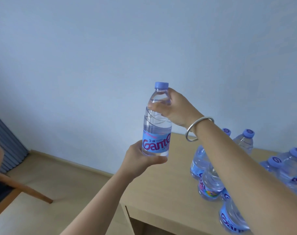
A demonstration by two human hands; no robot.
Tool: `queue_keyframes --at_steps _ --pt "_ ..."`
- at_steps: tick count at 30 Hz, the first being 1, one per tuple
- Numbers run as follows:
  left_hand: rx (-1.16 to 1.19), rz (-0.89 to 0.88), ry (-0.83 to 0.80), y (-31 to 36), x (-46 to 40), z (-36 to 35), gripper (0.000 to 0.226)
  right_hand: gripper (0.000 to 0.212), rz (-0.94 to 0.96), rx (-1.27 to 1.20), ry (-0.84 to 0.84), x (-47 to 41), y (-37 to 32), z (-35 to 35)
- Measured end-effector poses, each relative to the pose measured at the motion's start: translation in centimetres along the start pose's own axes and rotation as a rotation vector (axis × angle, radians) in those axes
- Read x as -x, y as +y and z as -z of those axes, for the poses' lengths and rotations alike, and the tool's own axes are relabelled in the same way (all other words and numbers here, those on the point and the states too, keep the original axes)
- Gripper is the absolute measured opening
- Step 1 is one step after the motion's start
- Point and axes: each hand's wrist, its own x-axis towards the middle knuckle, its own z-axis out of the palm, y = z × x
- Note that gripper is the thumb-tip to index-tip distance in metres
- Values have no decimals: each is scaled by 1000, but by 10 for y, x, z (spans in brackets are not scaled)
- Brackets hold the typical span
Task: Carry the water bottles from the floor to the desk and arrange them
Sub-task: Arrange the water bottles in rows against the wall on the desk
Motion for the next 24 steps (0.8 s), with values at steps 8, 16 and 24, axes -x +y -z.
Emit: queue_keyframes --at_steps 8,16,24 --pt "-150 77 63 -48 -54 -5 46 41 -96 -10 10 -26 57 -15" --pt "-156 188 -64 -107 -120 -3 51 32 -281 -11 7 -64 120 -36" --pt "-174 219 -203 -152 -205 6 51 34 -409 52 118 -120 168 -55"
